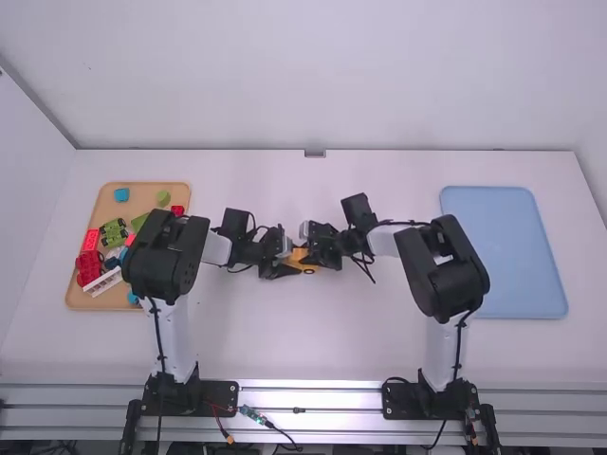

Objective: Assemble lego blocks to make yellow taxi

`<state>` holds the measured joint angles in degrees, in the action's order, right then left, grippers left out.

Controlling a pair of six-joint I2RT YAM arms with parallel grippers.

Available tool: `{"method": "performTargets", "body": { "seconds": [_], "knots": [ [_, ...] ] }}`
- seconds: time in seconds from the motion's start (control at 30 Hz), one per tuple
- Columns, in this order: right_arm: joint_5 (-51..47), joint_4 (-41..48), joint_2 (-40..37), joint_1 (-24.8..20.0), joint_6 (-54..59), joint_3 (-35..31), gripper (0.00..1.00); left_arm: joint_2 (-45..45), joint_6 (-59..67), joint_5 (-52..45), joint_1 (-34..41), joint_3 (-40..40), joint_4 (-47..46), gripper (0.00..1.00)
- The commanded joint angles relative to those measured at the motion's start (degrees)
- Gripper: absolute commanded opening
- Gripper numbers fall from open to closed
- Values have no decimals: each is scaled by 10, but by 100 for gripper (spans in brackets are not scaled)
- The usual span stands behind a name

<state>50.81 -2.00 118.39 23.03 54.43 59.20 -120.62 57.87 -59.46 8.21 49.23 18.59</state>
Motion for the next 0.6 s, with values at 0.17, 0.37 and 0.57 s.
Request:
{"method": "performTargets", "body": {
  "seconds": [0.17, 0.37, 0.57],
  "knots": [
    [-64, 73, 50, 10, -1, -4, 18, -15, -18, 79, 8, 3, -7, 19],
    [-31, 150, -5, 10, 63, 7, 99, -15, -18, 79, 7, 3, -9, 19],
    [-34, 97, -47, -7, 38, -24, 99, -15, -18, 79, 8, 3, -9, 19]
  ]
}}
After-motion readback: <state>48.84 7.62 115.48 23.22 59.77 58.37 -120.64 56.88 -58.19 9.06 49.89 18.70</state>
